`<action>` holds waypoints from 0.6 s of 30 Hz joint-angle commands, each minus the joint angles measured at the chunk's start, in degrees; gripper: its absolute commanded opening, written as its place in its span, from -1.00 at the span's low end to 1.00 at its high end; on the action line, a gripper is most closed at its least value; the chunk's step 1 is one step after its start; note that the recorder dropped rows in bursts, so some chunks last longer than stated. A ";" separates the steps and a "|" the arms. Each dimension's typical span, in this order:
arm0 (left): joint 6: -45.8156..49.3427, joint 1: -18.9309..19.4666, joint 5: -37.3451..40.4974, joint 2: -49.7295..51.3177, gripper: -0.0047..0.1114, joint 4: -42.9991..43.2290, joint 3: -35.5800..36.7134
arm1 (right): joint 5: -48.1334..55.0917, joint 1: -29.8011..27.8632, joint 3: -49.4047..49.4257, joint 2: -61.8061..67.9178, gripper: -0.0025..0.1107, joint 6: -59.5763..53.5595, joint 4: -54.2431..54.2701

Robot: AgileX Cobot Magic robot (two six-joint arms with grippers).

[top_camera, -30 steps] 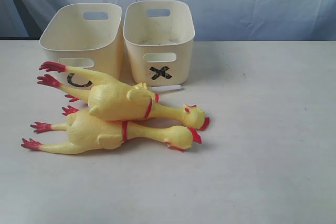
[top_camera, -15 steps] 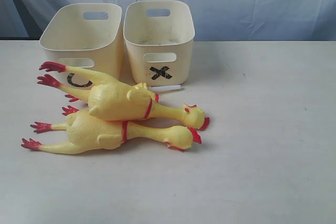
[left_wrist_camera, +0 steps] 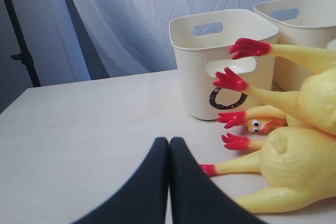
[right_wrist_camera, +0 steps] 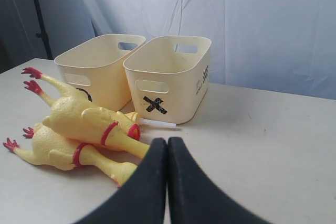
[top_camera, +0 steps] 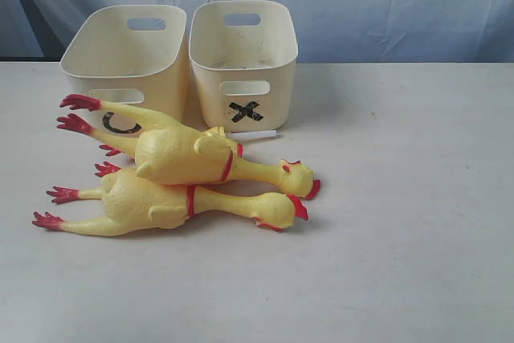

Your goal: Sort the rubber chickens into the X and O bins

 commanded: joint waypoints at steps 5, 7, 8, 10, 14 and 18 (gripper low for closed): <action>-0.06 -0.35 -0.93 -0.30 -0.92 0.57 0.28 | -0.26 0.10 -0.32 0.22 -0.96 -0.37 -0.13; -0.06 -0.35 -0.93 -0.30 -0.92 0.57 0.28 | -0.26 0.10 -0.32 0.22 -0.96 -0.37 -0.13; -0.06 -0.35 -0.93 -0.30 -0.92 0.57 0.28 | -0.26 0.10 -0.32 0.22 -0.96 -0.37 -0.13; -0.06 -0.35 -0.93 -0.30 -0.92 1.29 0.28 | -0.26 0.10 -0.32 0.22 -0.96 -0.37 -0.13; -0.40 -0.35 -3.30 -0.30 -0.92 2.09 0.28 | -0.26 0.10 -0.32 0.22 -0.96 -0.37 -0.13; -0.51 -0.35 -9.13 -0.30 -0.92 -12.34 0.28 | -0.26 0.10 -0.32 0.22 -0.96 -0.37 -0.13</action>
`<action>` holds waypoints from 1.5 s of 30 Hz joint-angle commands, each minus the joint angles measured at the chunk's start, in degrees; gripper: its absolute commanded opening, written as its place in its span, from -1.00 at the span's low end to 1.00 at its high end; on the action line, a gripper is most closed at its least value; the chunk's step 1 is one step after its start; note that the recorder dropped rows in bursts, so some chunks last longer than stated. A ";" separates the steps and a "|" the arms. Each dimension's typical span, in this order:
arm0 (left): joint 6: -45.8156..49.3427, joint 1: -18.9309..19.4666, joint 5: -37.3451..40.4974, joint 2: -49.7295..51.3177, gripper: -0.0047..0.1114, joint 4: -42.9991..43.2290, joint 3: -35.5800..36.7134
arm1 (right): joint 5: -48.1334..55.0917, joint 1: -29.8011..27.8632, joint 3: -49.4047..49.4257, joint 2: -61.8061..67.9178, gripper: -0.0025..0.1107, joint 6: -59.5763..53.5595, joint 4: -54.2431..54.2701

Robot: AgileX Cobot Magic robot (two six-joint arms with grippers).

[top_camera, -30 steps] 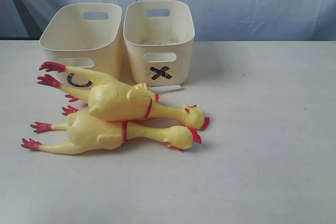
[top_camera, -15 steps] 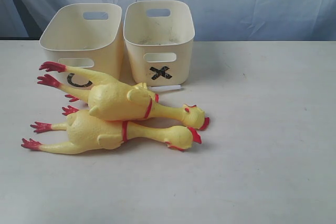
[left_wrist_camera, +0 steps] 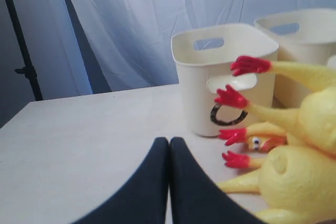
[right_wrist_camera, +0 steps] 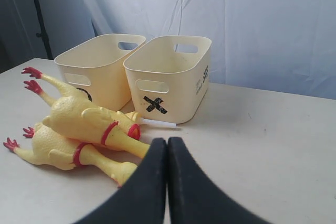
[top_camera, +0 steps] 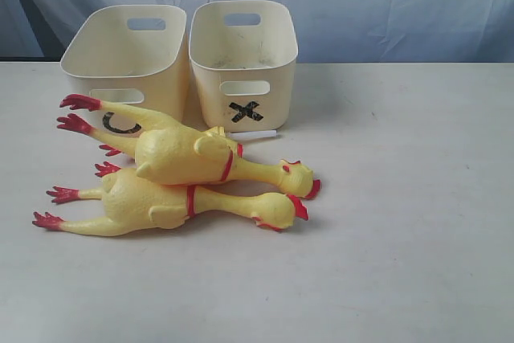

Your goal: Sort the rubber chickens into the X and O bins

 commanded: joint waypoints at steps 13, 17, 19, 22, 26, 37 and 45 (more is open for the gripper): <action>-7.32 -0.35 -19.72 -0.30 -0.92 -30.82 -0.18 | -0.63 0.10 -0.32 0.22 -0.96 -0.37 -0.12; -7.79 -0.35 -13.82 -0.30 -0.92 -29.05 -4.77 | -0.63 0.10 -0.32 0.22 -0.96 -0.37 -0.12; -7.79 -0.35 -10.14 -0.30 -0.92 -26.82 -7.89 | -0.63 0.10 -0.32 0.22 -0.96 -0.37 -0.12; -7.79 -0.35 -6.17 2.21 -0.92 -24.04 -12.13 | -0.47 0.10 -0.32 0.22 -0.96 -0.37 -0.12; -6.10 -0.35 -1.10 8.06 -0.92 -19.35 -17.31 | -0.47 0.10 -0.32 0.22 -0.96 -0.37 -0.12; 28.09 -0.35 12.69 32.40 -0.92 -30.82 -31.64 | -0.47 0.10 -0.32 0.22 -0.96 -0.37 -0.12; 60.12 -0.35 25.58 49.30 -0.92 -49.54 -39.22 | -0.47 0.10 -0.32 0.22 -0.96 -0.37 -0.12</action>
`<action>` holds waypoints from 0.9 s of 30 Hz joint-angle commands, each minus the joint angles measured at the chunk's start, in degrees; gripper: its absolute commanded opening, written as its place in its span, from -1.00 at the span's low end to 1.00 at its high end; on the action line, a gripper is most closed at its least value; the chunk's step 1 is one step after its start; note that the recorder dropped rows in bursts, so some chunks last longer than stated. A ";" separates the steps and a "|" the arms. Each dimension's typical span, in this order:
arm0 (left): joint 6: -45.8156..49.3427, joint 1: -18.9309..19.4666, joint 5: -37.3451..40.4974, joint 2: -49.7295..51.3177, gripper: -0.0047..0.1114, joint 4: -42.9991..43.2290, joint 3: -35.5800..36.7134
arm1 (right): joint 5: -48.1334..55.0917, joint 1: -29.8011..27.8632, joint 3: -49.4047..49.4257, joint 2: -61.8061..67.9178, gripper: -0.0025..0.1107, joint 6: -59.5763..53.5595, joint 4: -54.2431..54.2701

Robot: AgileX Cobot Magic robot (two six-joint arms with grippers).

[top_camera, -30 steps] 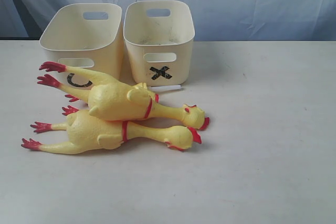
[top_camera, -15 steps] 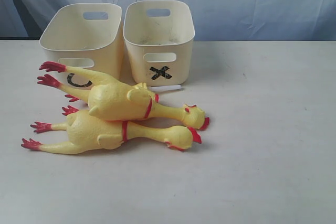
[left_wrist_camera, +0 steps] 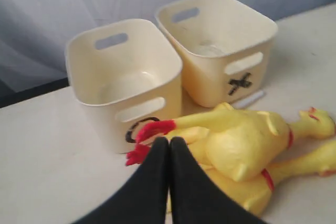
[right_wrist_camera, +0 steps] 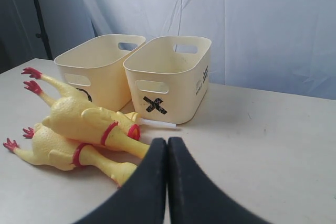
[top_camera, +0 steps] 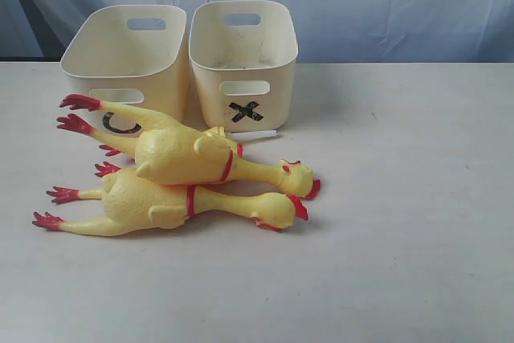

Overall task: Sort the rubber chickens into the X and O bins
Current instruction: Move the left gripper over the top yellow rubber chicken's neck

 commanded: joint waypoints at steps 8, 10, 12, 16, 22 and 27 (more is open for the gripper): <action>45.30 -3.65 10.59 18.59 -0.91 -23.52 -6.97 | -0.47 0.10 -0.32 0.22 -0.96 -0.37 -0.12; 50.21 -6.57 10.05 21.15 -0.86 -24.31 -7.83 | -0.47 0.10 -0.32 0.22 -0.96 -0.37 -0.12; 52.58 -9.49 8.42 23.74 -0.78 -24.41 -8.46 | -0.47 0.10 -0.32 0.22 -0.96 -0.37 -0.12; 53.18 -15.68 5.20 29.49 -0.57 -24.29 -10.56 | -0.35 0.10 -0.32 0.22 -0.96 -0.37 -0.12; 53.18 -25.54 -3.79 35.82 -0.27 -22.78 -15.21 | -0.24 0.10 -0.32 0.22 -0.96 -0.37 -0.12; 53.18 -31.76 -9.91 40.95 -0.20 -19.86 -18.34 | -0.24 0.10 -0.32 0.22 -0.96 -0.37 -0.12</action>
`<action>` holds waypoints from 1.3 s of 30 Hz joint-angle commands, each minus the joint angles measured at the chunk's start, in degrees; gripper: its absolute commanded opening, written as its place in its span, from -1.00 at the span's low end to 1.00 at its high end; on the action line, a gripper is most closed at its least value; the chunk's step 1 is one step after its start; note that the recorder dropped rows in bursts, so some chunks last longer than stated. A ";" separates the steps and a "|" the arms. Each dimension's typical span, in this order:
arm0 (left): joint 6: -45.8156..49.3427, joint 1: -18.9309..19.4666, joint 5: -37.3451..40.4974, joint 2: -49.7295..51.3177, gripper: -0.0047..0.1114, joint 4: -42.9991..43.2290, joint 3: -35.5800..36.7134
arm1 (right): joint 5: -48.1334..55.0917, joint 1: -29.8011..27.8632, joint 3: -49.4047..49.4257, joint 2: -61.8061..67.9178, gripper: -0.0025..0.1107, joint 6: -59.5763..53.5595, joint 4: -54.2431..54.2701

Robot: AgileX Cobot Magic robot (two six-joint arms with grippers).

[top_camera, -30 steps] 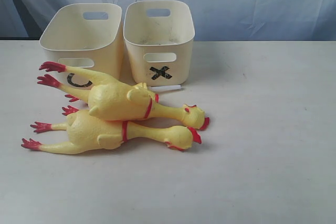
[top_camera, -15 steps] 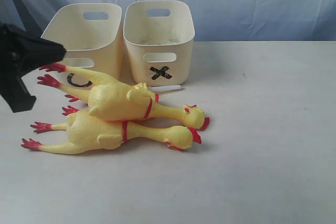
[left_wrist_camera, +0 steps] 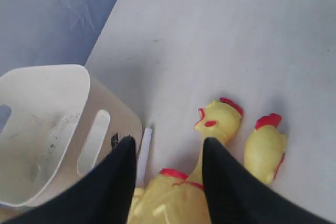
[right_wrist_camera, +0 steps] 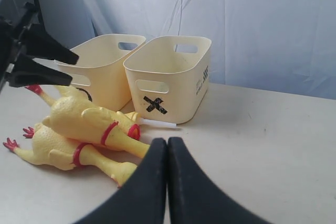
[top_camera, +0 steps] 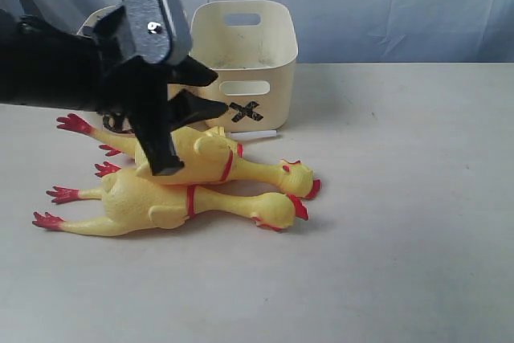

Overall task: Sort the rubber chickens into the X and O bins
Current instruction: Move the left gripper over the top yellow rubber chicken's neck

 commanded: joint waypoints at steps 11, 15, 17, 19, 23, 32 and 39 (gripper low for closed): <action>-0.17 -10.33 -8.22 13.34 -0.20 0.47 -7.34 | 0.00 0.10 -0.32 -0.09 -0.96 -0.37 -0.12; -0.46 -12.12 -11.41 16.73 -0.20 0.36 -8.70 | 0.11 0.10 -0.32 -0.09 -0.96 -0.37 -0.12; -1.68 -12.57 -12.08 18.41 -0.20 0.46 -9.51 | 0.11 0.10 -0.32 -0.09 -0.96 -0.37 -0.12; -3.07 -12.63 -12.68 19.74 -0.20 0.62 -10.34 | 0.11 0.10 -0.32 -0.09 -0.96 -0.37 -0.12; -3.93 -12.68 -14.67 21.59 -0.20 0.62 -10.93 | 0.11 0.10 -0.32 -0.09 -0.96 -0.37 -0.12; -11.81 -12.68 -20.16 21.94 -0.51 0.01 -10.93 | 0.11 0.10 -0.32 -0.09 -0.96 -0.37 -0.12; -24.44 -12.68 -22.16 21.94 -0.52 -2.58 -11.32 | 0.11 0.10 -0.32 -0.09 -0.96 -0.37 -0.12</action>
